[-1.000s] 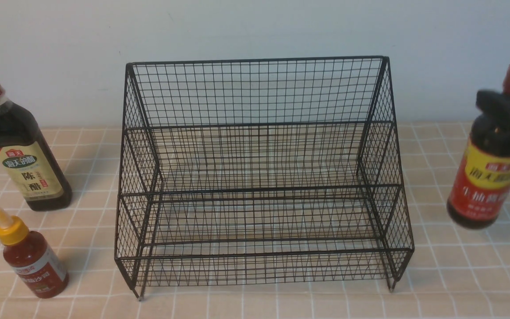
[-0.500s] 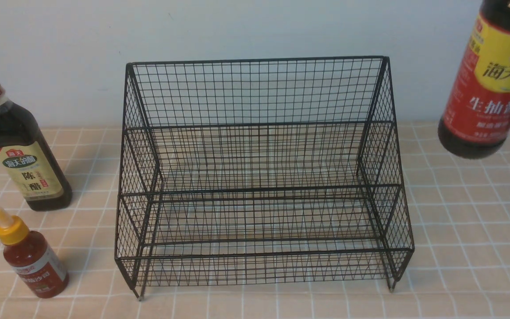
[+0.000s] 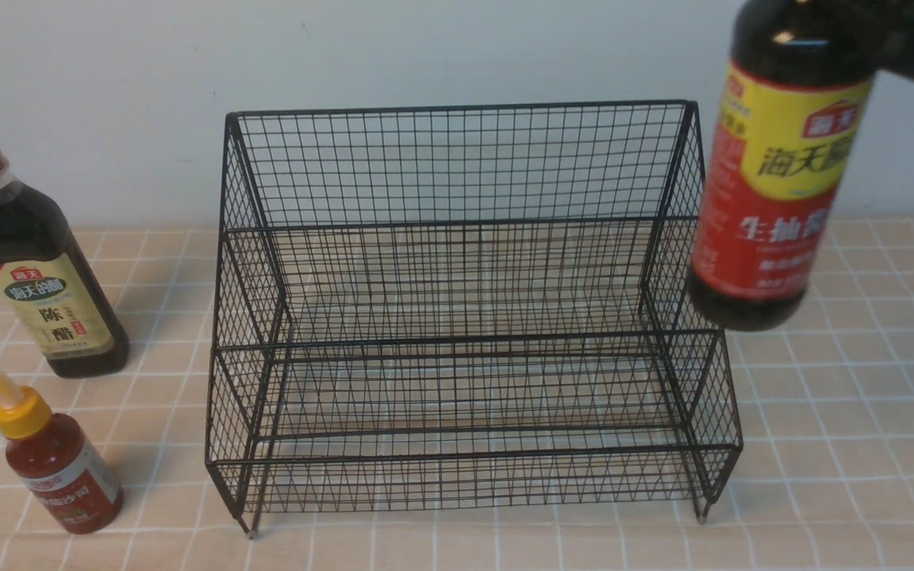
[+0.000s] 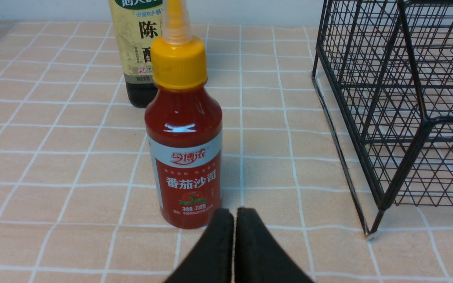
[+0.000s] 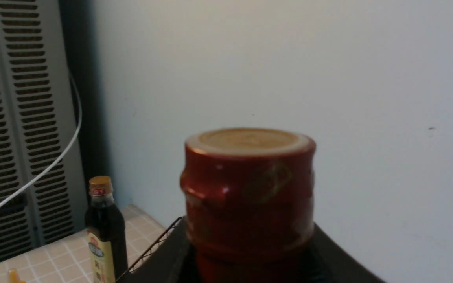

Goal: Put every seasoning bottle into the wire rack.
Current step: Use the right arm to put the condiment bottle back on the shelf

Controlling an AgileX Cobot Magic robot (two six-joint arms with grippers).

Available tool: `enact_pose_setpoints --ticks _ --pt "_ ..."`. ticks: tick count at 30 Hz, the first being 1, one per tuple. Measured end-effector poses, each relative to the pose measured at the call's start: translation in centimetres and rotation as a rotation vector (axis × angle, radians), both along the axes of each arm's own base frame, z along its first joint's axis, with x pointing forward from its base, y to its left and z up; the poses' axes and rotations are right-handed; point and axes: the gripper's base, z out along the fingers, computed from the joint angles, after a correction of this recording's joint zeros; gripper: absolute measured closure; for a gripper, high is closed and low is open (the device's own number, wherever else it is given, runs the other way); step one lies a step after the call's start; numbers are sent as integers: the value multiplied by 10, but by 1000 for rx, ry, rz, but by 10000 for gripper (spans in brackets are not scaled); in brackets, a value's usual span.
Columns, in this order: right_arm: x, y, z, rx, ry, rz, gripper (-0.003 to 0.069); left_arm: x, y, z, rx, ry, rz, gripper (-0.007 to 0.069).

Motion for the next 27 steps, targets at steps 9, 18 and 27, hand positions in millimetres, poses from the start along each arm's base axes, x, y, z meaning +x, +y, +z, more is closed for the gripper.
enact_pose_setpoints --ticks 9,18,27 --pt "46 34 -33 -15 46 -50 391 0 0 0 0 0 0 631" --pt "80 40 -76 -56 175 -93 391 0 0 0 0 0 0 631" --pt "86 46 -104 -164 279 -38 392 0 0 0 0 0 0 631"
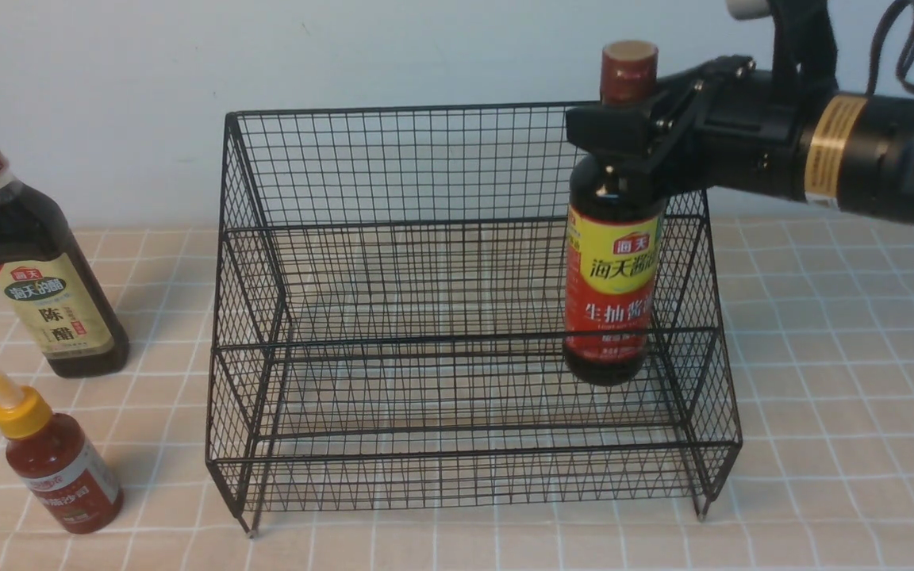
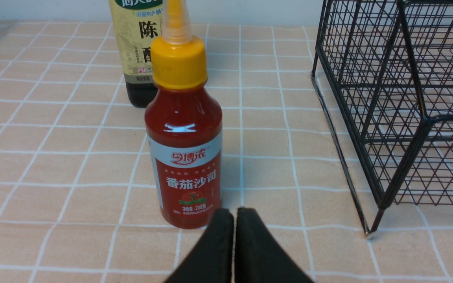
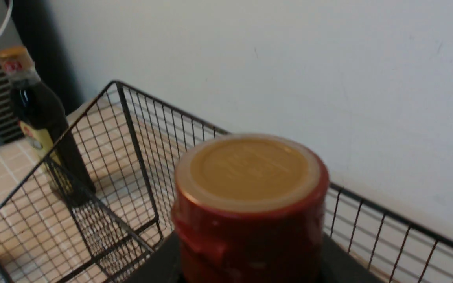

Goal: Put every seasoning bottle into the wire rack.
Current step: Use the right arm to put the condiment bottle back on the shelf

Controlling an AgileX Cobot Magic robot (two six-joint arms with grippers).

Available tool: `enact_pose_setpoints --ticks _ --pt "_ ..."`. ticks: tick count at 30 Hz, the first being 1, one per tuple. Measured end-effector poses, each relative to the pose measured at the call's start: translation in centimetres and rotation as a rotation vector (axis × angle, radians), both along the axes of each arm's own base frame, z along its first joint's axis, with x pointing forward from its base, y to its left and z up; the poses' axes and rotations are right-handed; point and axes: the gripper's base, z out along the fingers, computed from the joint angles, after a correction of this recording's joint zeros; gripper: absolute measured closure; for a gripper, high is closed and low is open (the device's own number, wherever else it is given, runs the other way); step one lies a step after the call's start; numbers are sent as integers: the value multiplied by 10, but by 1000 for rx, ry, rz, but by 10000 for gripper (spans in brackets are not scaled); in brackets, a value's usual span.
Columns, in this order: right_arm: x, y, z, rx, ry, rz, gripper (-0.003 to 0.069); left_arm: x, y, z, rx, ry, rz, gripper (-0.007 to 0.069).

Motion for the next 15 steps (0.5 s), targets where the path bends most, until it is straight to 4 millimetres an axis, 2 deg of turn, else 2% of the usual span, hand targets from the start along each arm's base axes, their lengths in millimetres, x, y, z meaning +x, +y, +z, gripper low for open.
enact_pose_setpoints --ticks 7,15 --pt "3 3 -26 -90 120 41 392 0 0 0 0 0 0 631" --pt "4 3 -26 -127 171 53 392 0 0 0 0 0 0 631"
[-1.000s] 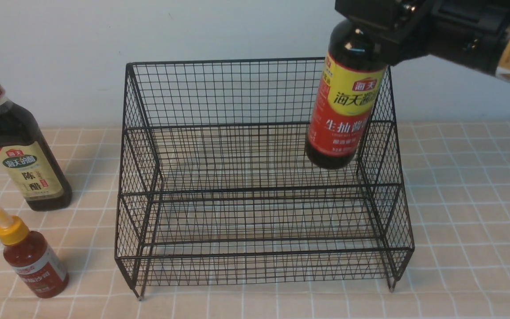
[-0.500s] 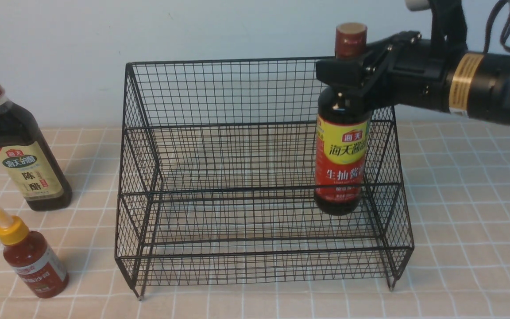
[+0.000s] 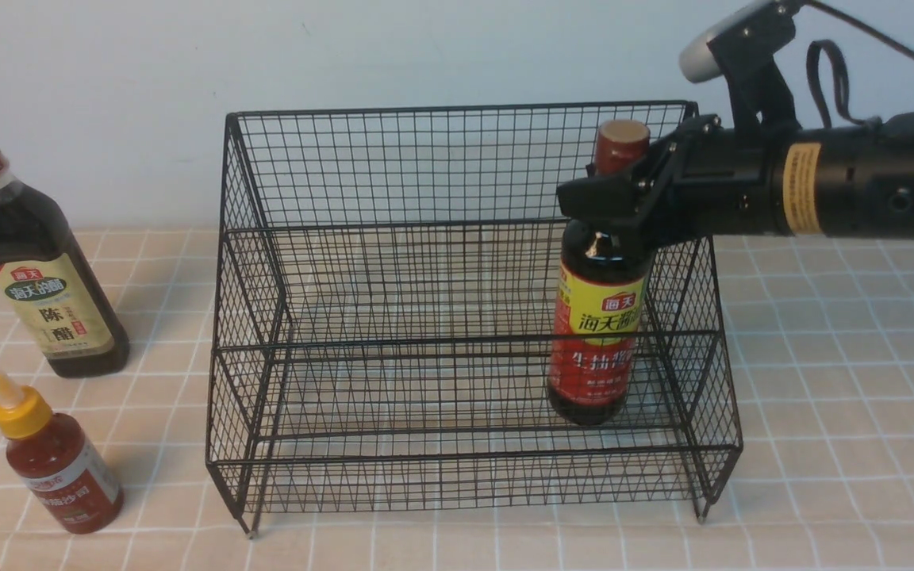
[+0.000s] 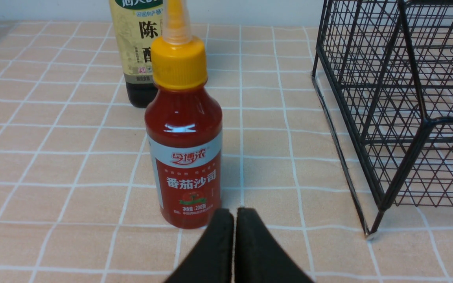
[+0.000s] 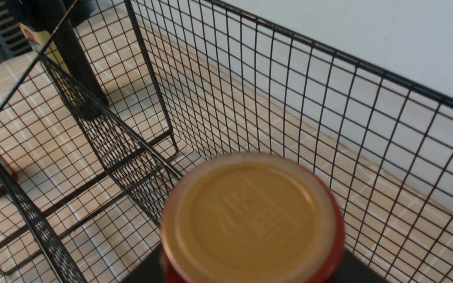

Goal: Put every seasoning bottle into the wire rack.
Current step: Use the right arm to put the condiment bottle back on the shelf, then use the left arm to grab the condiment bottle closest to it

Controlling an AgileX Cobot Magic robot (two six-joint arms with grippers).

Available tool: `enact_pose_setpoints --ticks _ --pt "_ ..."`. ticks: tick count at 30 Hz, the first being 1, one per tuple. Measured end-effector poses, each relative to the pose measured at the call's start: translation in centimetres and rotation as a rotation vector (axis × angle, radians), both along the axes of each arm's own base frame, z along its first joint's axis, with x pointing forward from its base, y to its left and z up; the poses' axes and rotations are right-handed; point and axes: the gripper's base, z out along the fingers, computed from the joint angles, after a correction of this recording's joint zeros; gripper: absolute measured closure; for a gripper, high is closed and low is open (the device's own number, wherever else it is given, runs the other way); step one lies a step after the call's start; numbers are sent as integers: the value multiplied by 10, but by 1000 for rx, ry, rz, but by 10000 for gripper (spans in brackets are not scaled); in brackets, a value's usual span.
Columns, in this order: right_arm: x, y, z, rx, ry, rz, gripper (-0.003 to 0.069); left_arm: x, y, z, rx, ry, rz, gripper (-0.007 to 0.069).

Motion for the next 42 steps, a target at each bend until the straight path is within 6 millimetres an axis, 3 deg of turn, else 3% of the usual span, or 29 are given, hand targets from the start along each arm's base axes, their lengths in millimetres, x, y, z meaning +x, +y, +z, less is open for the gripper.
enact_pose_setpoints --ticks 4,9,14,26,28,30,31,32,33,37,39,42 --pt "-1 0 1 17 34 -15 369 0 0 0 0 0 0 631" --pt "-7 0 5 42 63 -11 265 0 0 0 0 0 0 631" --pt "-22 -6 36 69 -23 -30 182 0 0 0 0 0 0 631" --pt "-65 -19 95 138 -188 -32 182 0 0 0 0 0 0 631" --pt "-87 -25 118 198 -225 -43 226 0 0 0 0 0 0 631" --pt "-96 -28 126 224 -235 -47 255 0 0 0 0 0 0 631" --pt "-105 -30 134 243 -255 -48 290 0 0 0 0 0 0 631" --pt "-124 -35 149 238 -340 -34 379 0 0 0 0 0 0 631" --pt "-126 -36 150 233 -353 -32 389 0 0 0 0 0 0 631" --pt "-157 -52 175 61 -688 -39 599 0 0 0 0 0 0 631" --pt "-167 -66 187 -61 -864 -135 648 0 0 0 0 0 0 631" --pt "-176 -89 198 -219 -1021 -353 666 0 0 0 0 0 0 631"
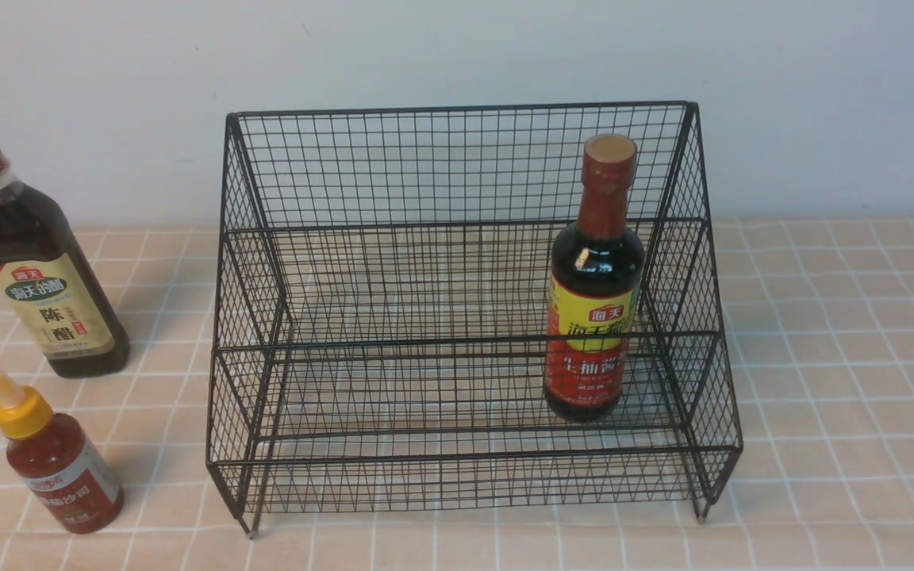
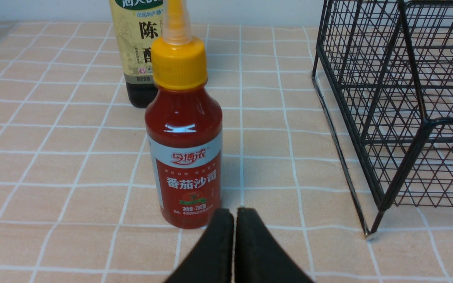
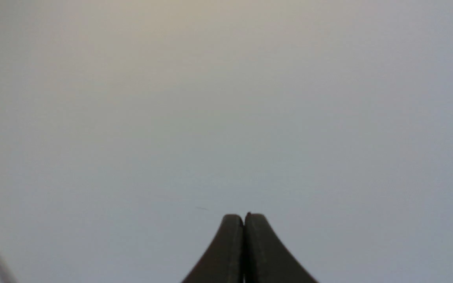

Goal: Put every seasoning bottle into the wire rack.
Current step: Use the left arm to grab the condiment bottle closest to it

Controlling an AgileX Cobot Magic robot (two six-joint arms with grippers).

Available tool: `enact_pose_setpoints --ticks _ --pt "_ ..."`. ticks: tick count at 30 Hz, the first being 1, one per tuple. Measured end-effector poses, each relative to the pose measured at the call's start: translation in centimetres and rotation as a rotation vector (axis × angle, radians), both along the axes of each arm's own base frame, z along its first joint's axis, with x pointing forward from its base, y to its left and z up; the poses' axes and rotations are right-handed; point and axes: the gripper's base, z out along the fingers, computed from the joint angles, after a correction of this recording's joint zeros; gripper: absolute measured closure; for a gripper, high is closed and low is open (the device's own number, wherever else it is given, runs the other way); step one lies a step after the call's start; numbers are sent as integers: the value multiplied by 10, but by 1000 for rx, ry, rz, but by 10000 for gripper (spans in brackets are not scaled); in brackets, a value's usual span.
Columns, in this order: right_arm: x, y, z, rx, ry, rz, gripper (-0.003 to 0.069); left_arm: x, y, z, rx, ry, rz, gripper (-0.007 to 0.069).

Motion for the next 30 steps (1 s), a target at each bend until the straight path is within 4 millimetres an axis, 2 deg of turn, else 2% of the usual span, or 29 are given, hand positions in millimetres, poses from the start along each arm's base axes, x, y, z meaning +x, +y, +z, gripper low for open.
enact_pose_setpoints --ticks 2,4,6,9,10,11,12,13,14,15,16,18,22,26,30 --pt "-5 -21 3 41 -52 -210 671 0 0 0 0 0 0 631" --pt "-11 -48 0 234 -12 -446 671 0 0 0 0 0 0 631" --pt "-15 -63 -8 399 85 -554 671 0 0 0 0 0 0 631" --pt "-21 -75 -32 561 344 -685 672 0 0 0 0 0 0 631" --pt "-23 -71 -47 572 522 -686 672 0 0 0 0 0 0 631" --pt "-24 -62 -59 550 681 -627 672 0 0 0 0 0 0 631" --pt "-24 -61 -61 524 703 -619 672 0 0 0 0 0 0 631" --pt "-24 -48 -69 512 822 -503 672 0 0 0 0 0 0 631" --pt "-25 -41 -72 499 868 -432 672 0 0 0 0 0 0 631" --pt "-25 -40 -72 498 874 -418 672 0 0 0 0 0 0 631" --pt "-25 -30 -71 504 900 -307 672 0 0 0 0 0 0 631" --pt "-25 -25 -69 526 901 -253 672 0 0 0 0 0 0 631" --pt "-26 -13 -58 671 880 -71 673 0 0 0 0 0 0 631" --pt "-28 -9 -55 712 888 -21 673 0 0 0 0 0 0 631" --pt "-27 -11 -55 647 844 -38 673 0 0 0 0 0 0 631"
